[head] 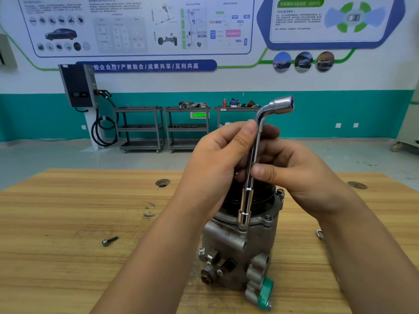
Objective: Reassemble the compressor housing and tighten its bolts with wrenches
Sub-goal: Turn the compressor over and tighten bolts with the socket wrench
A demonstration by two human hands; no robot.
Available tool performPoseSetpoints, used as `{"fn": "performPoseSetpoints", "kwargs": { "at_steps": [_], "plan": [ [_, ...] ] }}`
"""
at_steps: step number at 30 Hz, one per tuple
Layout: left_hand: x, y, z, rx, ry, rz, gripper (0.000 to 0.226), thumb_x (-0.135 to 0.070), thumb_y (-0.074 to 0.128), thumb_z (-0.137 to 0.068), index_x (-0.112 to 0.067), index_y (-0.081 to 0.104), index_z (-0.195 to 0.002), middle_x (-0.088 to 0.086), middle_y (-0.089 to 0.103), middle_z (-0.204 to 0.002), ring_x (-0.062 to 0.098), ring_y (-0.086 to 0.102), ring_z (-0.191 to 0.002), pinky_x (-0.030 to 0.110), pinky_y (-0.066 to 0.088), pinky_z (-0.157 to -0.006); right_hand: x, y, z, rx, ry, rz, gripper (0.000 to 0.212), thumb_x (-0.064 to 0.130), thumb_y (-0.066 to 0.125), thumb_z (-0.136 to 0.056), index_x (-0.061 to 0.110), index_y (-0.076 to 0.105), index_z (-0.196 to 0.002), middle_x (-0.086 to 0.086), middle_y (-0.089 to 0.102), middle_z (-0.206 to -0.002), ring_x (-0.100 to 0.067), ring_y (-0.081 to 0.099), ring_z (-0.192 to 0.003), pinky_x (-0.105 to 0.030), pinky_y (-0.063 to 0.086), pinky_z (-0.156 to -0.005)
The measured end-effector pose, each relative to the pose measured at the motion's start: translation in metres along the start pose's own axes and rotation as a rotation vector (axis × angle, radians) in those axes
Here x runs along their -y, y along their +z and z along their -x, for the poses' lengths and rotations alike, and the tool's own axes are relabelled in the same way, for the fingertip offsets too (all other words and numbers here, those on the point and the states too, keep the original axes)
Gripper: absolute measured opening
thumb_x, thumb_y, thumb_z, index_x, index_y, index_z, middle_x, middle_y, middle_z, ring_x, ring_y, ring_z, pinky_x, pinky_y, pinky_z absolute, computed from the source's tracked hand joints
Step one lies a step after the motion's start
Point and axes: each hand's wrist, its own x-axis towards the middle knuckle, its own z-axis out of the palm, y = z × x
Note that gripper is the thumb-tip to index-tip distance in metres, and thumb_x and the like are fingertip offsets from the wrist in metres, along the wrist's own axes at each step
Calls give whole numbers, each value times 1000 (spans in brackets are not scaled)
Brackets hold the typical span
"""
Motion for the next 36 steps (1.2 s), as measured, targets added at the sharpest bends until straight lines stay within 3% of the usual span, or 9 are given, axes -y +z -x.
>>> {"fn": "performPoseSetpoints", "kwargs": {
  "at_steps": [4, 10, 15, 21, 25, 27, 29, 32, 36],
  "plan": [
    [2, 1, -1, -25, 33, 2, 31, -32, 65, -71, -13, 64, -95, 0, 71, -92, 14, 67, -93, 26, 55, -80, -2, 2, -2, -73, 20, 161, 44, 29, 79, -57, 5, 64, -90, -24, 64, -85, -22, 63, -82, -32, 53, -74],
    [5, 0, -1, -74, 71, -60, 14, -31, 67, -71, -19, 65, -77, -1, 71, -86, 13, 66, -86, 29, 54, -78, -1, 6, -3, -76, 8, 215, 40, 33, 76, -61, 13, 66, -94, -23, 64, -92, -40, 61, -91, -50, 50, -84],
    [2, 0, 0, -20, 55, -35, 19, -28, 54, -81, -12, 65, -78, 0, 71, -83, 10, 67, -76, 15, 51, -59, 2, 0, 0, 54, 5, 91, 19, 25, 71, -75, 23, 74, -94, 2, 73, -88, -12, 69, -88, -19, 51, -74],
    [1, -1, 0, -10, 26, -80, 26, -32, 51, -86, -20, 69, -71, 0, 73, -85, 5, 58, -61, 12, 33, -42, 2, -2, 2, 76, 14, -12, 21, 22, 61, -77, 17, 75, -92, -1, 74, -83, -12, 70, -86, -19, 51, -77],
    [1, 0, 0, -24, 16, -83, 29, -31, 50, -87, -22, 71, -69, -1, 73, -86, 5, 57, -60, 16, 33, -44, 0, 0, 0, 53, 8, -27, 17, 22, 64, -74, 16, 74, -86, -3, 73, -79, -13, 70, -81, -19, 52, -74],
    [1, -1, 1, -24, 6, -74, 28, -32, 51, -86, -20, 72, -71, 2, 72, -87, 12, 64, -71, 26, 40, -56, 0, 0, -1, 43, 3, -29, 17, 23, 65, -72, 18, 75, -85, -2, 73, -78, -12, 70, -79, -19, 52, -73],
    [2, 1, 1, -37, 10, -62, 26, -32, 49, -86, -19, 71, -80, 8, 70, -88, 21, 64, -80, 34, 46, -67, 0, 1, -1, 42, 0, -29, 17, 23, 66, -71, 19, 75, -85, -1, 73, -78, -12, 70, -78, -19, 52, -72],
    [1, 8, 2, -89, 71, -10, 28, -36, 51, -84, -14, 63, -95, 3, 72, -85, 17, 69, -80, 30, 57, -71, 2, 1, -1, 36, -12, 2, 15, 20, 67, -72, 20, 74, -85, 1, 73, -79, -10, 69, -78, -17, 52, -70],
    [-3, 21, -1, -260, 101, -43, 38, -52, 52, -75, -17, 66, -81, 3, 71, -73, 18, 69, -70, 35, 57, -66, 2, 1, -1, 34, -10, 56, 17, 13, 66, -74, 26, 73, -83, 4, 72, -77, -6, 68, -77, -15, 51, -68]
  ]
}}
